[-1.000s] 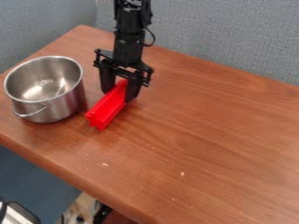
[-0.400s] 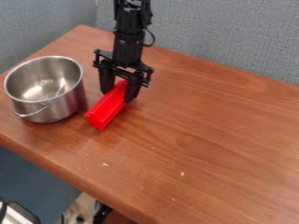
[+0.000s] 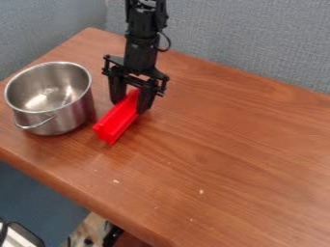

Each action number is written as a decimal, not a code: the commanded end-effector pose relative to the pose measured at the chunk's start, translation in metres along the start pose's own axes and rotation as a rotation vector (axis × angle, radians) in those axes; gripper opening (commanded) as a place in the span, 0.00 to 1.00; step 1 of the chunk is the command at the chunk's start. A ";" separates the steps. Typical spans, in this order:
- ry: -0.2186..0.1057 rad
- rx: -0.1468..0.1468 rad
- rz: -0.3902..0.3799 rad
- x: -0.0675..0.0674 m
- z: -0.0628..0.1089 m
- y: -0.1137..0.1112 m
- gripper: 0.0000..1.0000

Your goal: Put the red object in the metal pot

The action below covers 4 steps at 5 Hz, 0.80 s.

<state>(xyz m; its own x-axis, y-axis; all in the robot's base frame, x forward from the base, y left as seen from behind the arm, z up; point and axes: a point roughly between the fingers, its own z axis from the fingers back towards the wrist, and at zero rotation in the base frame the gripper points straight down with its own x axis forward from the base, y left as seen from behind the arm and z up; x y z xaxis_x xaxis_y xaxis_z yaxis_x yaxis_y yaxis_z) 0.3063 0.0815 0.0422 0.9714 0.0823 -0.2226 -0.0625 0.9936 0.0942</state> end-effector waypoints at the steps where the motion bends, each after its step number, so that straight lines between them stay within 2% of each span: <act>1: -0.069 0.012 0.006 0.005 0.023 0.003 0.00; 4: -0.064 0.010 0.011 0.003 0.027 0.004 0.00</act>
<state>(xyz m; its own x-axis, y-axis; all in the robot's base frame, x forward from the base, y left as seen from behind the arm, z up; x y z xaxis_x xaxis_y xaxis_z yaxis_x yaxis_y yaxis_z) 0.3043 0.0806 0.0441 0.9670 0.0858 -0.2400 -0.0659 0.9938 0.0895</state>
